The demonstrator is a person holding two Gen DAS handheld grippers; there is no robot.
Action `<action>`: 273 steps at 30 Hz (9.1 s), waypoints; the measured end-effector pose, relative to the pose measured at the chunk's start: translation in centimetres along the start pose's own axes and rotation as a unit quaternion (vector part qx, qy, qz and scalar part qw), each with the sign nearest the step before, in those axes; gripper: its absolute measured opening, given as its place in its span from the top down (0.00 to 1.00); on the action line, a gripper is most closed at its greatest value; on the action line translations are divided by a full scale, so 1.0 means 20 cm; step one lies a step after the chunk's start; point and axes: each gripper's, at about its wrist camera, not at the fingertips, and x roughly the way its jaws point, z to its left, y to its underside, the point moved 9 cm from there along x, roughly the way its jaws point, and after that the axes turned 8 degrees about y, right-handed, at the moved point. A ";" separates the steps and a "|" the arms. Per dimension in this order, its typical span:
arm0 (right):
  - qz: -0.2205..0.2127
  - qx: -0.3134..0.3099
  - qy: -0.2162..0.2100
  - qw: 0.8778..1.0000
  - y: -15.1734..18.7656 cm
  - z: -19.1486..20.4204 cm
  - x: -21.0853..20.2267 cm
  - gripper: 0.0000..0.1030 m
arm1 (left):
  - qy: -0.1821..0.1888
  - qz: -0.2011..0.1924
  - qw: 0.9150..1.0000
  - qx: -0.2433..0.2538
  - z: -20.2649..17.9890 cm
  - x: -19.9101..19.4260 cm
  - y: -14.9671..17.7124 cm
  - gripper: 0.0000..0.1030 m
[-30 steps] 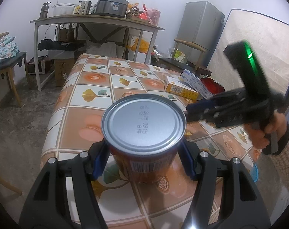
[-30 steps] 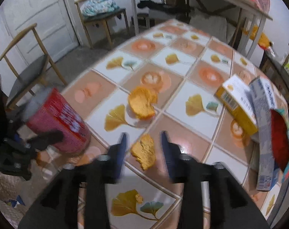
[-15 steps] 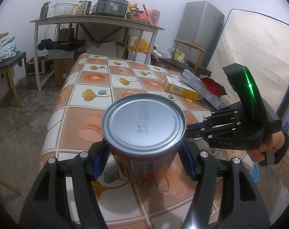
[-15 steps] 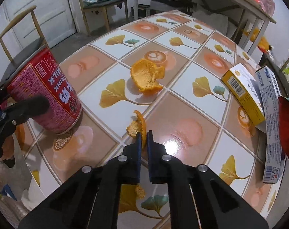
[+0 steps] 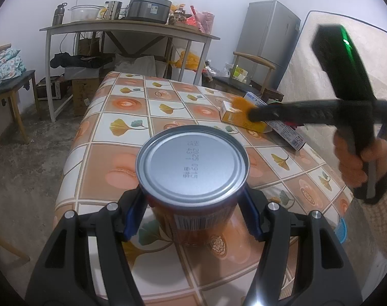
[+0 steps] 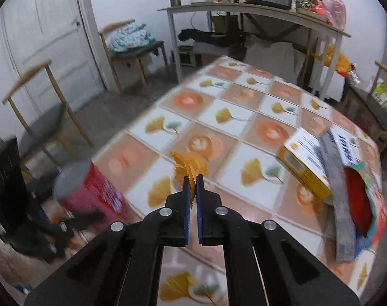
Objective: Collect trash
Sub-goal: 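Grasp the large orange peel with the right tool while the left tool holds the can, then carry the red can and orange peel in both tools over the wastebasket, then open both tools to drop the can and peel into the wastebasket, then move both tools back over the table, then grasp the blue toothpaste box with the left tool while the right tool grasps the red snack bag, then lift the toothpaste box and red snack bag off the table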
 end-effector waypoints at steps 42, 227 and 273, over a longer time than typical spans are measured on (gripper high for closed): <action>0.029 0.056 -0.007 0.998 0.12 -0.12 0.15 0.94 | -0.005 -0.001 1.000 -0.002 -0.09 0.05 -0.02 0.40; -0.139 0.552 -0.236 0.788 1.44 -1.35 -0.62 0.95 | 0.172 0.126 0.928 -0.304 -0.86 1.39 -0.25 0.62; -0.031 0.483 -0.065 0.873 1.28 -1.22 -0.53 0.51 | 0.068 0.235 0.968 0.060 -0.68 0.83 0.01 0.43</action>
